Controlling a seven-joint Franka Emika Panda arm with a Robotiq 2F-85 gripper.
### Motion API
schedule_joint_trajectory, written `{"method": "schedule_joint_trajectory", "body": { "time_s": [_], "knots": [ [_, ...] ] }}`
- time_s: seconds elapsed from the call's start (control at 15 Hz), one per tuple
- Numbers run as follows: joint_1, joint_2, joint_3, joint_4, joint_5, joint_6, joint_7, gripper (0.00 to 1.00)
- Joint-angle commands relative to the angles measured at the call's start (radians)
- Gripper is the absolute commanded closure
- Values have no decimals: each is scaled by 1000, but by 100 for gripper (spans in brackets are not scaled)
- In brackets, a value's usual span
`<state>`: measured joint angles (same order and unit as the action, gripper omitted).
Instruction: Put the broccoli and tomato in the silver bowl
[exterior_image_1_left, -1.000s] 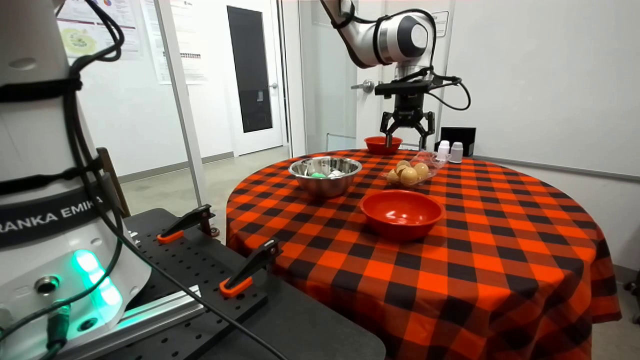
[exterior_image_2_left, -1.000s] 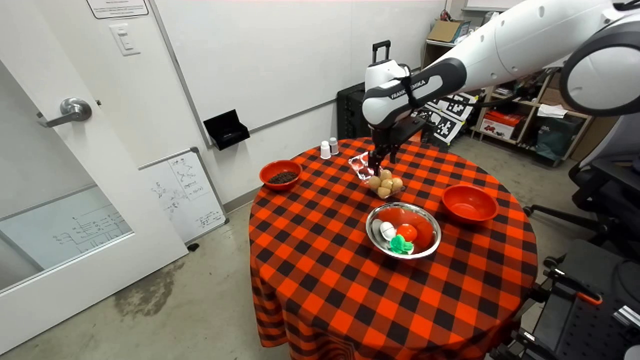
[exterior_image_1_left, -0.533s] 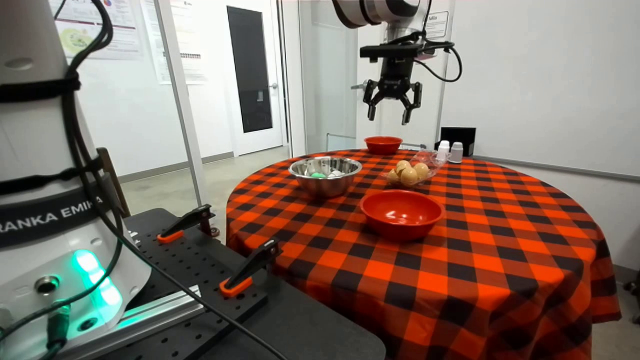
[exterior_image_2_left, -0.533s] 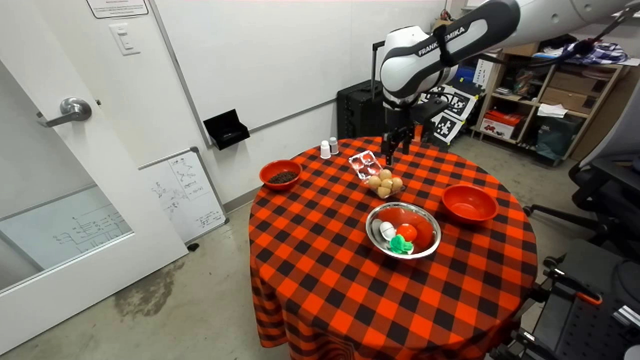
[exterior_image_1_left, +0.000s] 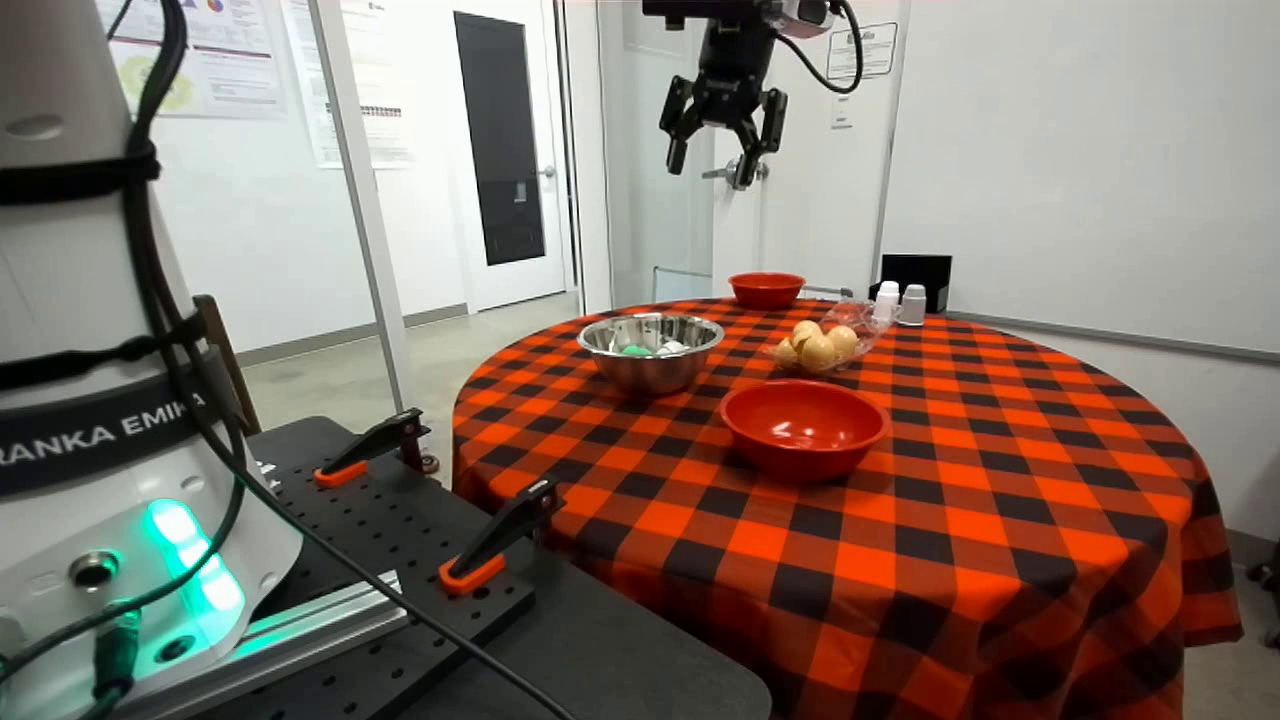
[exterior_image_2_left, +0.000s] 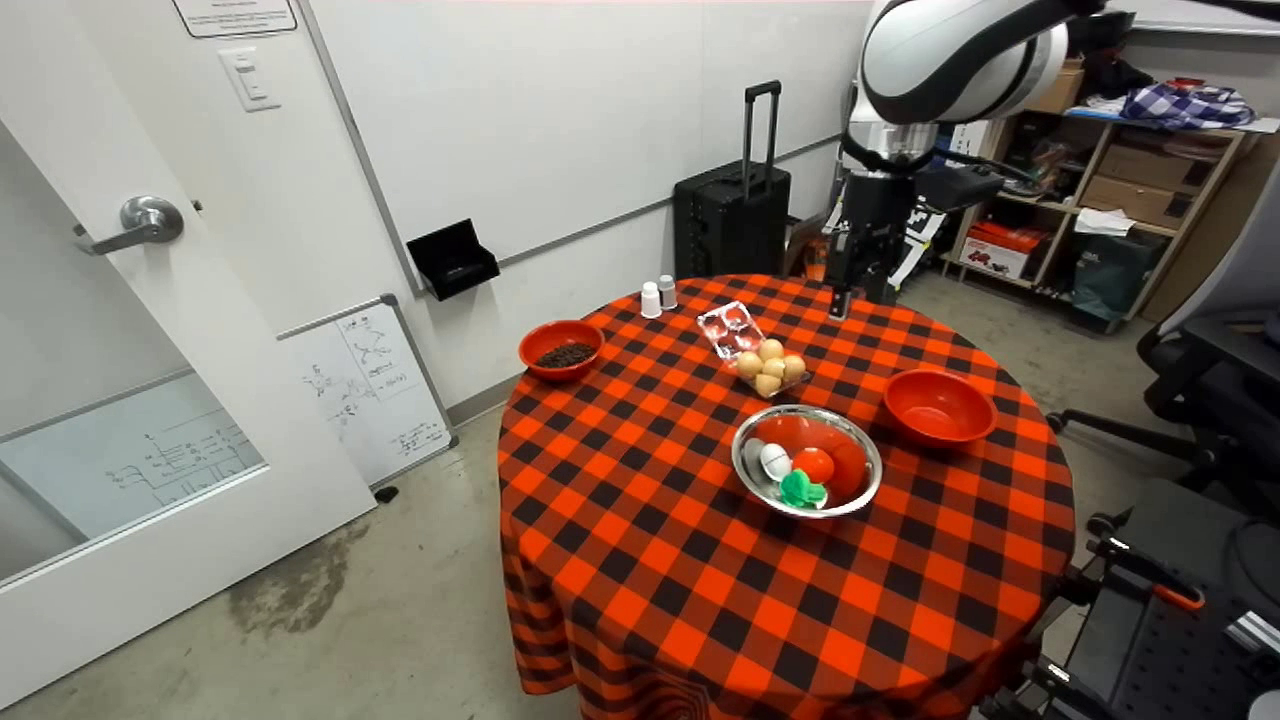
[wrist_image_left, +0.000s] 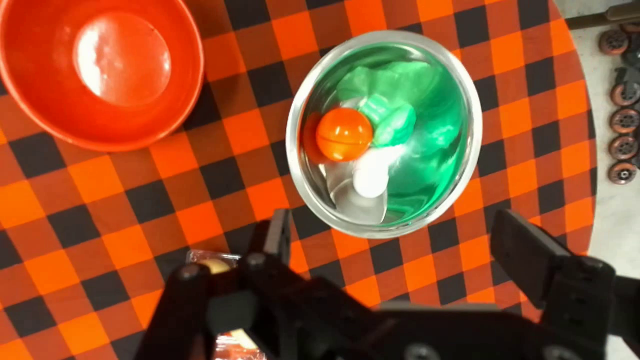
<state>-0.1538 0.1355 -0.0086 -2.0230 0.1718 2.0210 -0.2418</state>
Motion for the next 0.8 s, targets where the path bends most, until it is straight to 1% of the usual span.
{"method": "schedule_joint_trajectory", "body": {
  "time_s": [0.0, 0.07, 0.2, 0.4, 0.47, 0.6, 0.73],
  "knots": [
    [15, -214, -34, -200, 32, 39, 2, 0],
    [20, -254, -41, -232, 2, 46, 9, 0],
    [30, -328, -42, -292, -92, 51, 21, 0],
    [38, -417, -36, -343, -195, 27, 61, 0],
    [45, -338, -54, -281, -152, 17, 33, 0],
    [51, -386, -53, -314, -177, 17, 45, 0],
    [52, -402, -53, -327, -181, 17, 46, 0]
  ]
}}
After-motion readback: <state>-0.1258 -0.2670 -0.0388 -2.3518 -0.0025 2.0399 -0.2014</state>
